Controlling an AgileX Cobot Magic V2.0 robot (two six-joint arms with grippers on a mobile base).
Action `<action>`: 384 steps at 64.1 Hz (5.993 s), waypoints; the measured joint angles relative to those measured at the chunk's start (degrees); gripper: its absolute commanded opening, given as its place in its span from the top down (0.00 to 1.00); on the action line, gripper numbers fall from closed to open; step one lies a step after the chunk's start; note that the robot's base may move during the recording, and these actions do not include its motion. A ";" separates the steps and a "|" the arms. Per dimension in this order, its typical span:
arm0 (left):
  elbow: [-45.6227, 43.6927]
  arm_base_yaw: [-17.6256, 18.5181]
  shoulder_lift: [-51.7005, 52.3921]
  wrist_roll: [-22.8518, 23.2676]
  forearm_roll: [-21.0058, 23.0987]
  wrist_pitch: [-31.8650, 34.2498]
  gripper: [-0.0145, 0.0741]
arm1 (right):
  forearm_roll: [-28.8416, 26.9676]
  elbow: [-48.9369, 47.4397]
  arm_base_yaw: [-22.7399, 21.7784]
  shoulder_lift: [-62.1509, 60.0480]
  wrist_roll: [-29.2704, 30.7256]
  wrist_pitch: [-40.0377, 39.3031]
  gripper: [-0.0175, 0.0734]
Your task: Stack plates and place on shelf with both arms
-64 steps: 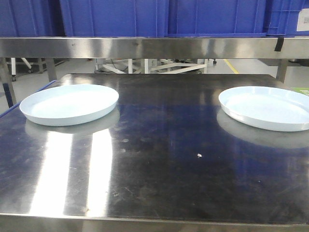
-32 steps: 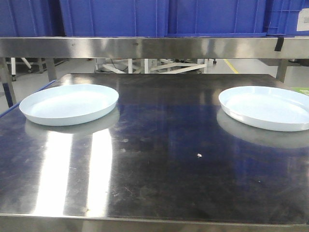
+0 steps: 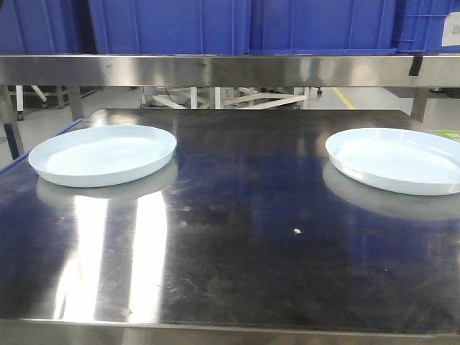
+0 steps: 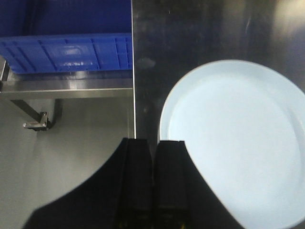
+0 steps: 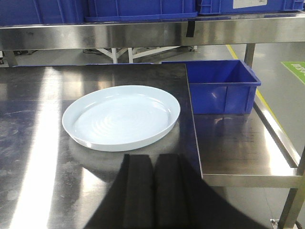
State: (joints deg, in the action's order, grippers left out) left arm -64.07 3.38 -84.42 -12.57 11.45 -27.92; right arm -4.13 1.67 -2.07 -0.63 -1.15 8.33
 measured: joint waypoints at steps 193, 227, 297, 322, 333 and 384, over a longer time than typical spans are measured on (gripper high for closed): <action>-33.51 15.77 -31.92 2.86 14.50 -26.66 0.74 | 0.00 0.00 0.00 0.00 0.00 0.00 0.75; -33.51 17.33 -33.93 2.96 13.22 -23.55 0.55 | 0.00 0.00 0.00 0.00 0.00 0.00 0.75; 0.69 17.33 0.54 3.07 -0.08 9.48 0.74 | 0.00 0.00 0.00 0.00 0.00 0.00 0.75; 33.30 16.35 28.66 1.73 -0.08 31.13 0.74 | 0.00 0.00 0.00 0.00 0.00 0.00 0.75; 41.76 15.05 39.73 -3.36 -0.08 31.50 0.74 | 0.00 0.00 0.00 0.00 0.00 0.00 0.75; 52.51 12.88 57.40 2.15 -7.18 33.97 0.74 | 0.00 0.00 0.00 0.00 0.00 0.00 0.75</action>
State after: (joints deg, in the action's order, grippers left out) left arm -11.56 16.26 -27.02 -10.42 4.28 6.06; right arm -4.13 1.67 -2.07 -0.63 -1.15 8.33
